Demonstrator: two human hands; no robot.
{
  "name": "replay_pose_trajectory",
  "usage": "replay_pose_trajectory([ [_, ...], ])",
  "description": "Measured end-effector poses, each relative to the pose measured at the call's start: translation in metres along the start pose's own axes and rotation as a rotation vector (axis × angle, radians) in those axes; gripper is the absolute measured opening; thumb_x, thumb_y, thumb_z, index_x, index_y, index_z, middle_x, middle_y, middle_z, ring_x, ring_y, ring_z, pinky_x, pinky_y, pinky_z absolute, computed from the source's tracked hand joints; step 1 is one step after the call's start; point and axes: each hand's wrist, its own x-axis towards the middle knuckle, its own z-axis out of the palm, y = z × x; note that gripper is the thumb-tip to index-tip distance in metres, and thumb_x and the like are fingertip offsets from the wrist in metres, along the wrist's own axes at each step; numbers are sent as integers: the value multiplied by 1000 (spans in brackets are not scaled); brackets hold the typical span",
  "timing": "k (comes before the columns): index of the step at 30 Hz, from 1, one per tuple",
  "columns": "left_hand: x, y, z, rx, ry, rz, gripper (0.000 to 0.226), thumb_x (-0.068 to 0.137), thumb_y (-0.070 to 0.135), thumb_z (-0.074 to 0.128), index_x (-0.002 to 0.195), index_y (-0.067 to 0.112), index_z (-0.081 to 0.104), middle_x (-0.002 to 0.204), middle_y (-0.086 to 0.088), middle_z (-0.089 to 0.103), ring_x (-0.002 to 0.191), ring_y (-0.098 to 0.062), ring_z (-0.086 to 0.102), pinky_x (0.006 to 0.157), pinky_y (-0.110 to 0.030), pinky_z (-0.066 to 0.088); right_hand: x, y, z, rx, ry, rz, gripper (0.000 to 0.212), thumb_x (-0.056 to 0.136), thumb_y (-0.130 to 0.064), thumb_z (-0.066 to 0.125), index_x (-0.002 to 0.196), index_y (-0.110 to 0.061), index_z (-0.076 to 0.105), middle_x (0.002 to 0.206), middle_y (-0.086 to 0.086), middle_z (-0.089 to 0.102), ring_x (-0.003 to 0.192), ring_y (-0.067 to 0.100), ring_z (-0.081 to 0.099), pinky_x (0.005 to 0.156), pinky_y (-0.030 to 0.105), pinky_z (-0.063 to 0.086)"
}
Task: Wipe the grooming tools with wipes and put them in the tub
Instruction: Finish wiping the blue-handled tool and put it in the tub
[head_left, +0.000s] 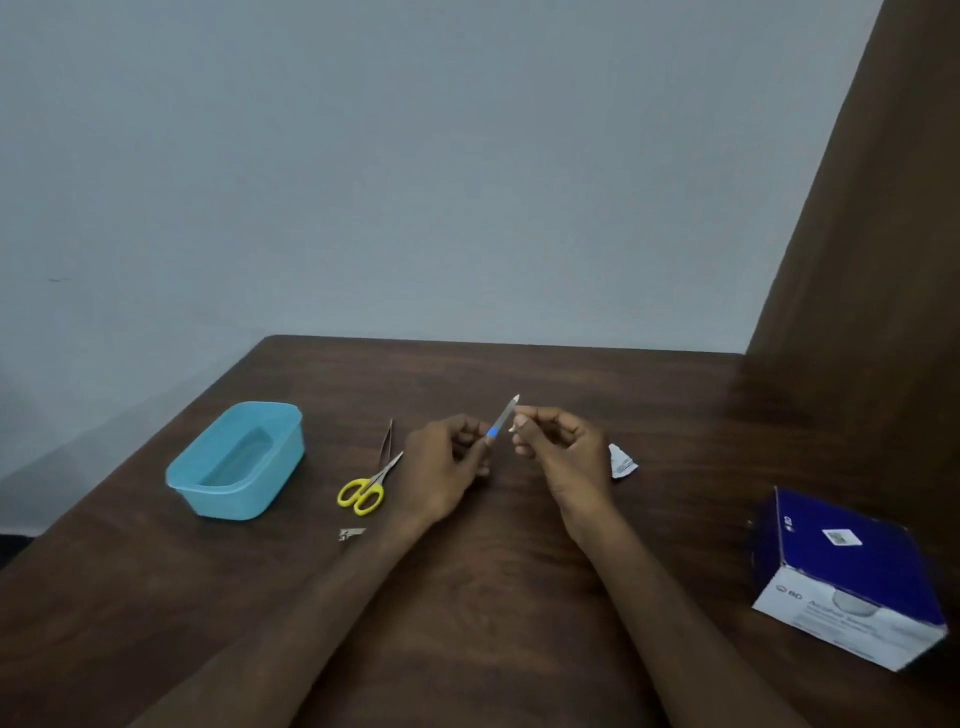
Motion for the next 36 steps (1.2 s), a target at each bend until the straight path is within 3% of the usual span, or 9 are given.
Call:
replay_pose_trajectory([
  [5,11,-19,8,-261,-16,-80,18,98,5,73,107,19,82,87,1,83,83,-12,81,83,-35,67,9,2,5,-56,33,-27,8,91,-4,80,99,-6,79,84,7,82,80,15,79,73,23,61],
  [10,19,-20,8,-411,-48,-108,21,97,0,73,111,15,82,86,-4,83,88,-17,81,79,-28,66,16,0,6,-161,43,-47,7,89,-10,84,93,-14,81,93,3,83,93,20,80,89,38,62],
  [13,19,-19,9,-470,-51,-104,17,97,3,75,108,13,83,85,-4,83,85,-17,82,77,-26,65,13,3,6,-239,9,-130,9,88,-8,84,92,-15,82,101,0,81,96,17,80,91,38,62],
  [17,19,-20,8,-511,-54,-92,12,96,8,78,104,15,84,84,-7,83,85,-21,82,79,-29,65,8,2,3,-450,-52,-301,15,88,-7,84,98,-18,83,99,-8,80,91,10,78,85,35,65],
  [22,15,-18,6,-542,-102,-69,15,96,5,76,109,10,82,88,-8,83,86,-13,80,76,-24,64,1,0,-2,-747,-117,-574,15,86,-10,83,96,-20,82,92,-12,77,81,7,71,74,34,59],
  [26,11,-16,2,-557,-127,-57,15,95,6,78,107,14,83,89,-10,83,86,-13,79,76,-25,65,3,-4,-3,-728,-57,-564,11,88,-12,84,95,-20,83,89,-11,75,79,7,70,73,31,58],
  [32,9,-15,0,-528,-176,-35,25,96,2,76,119,9,80,100,-4,84,98,-14,79,78,-25,64,-10,-3,-3,-782,-128,-528,11,85,-14,85,86,-23,79,81,-11,70,74,9,65,68,30,54],
  [36,10,-15,0,-507,-174,-35,24,96,3,76,117,13,81,96,-8,83,96,-17,80,77,-27,64,-4,-5,-3,-757,-74,-523,12,84,-11,85,86,-22,80,80,-13,71,72,8,66,68,31,55],
])
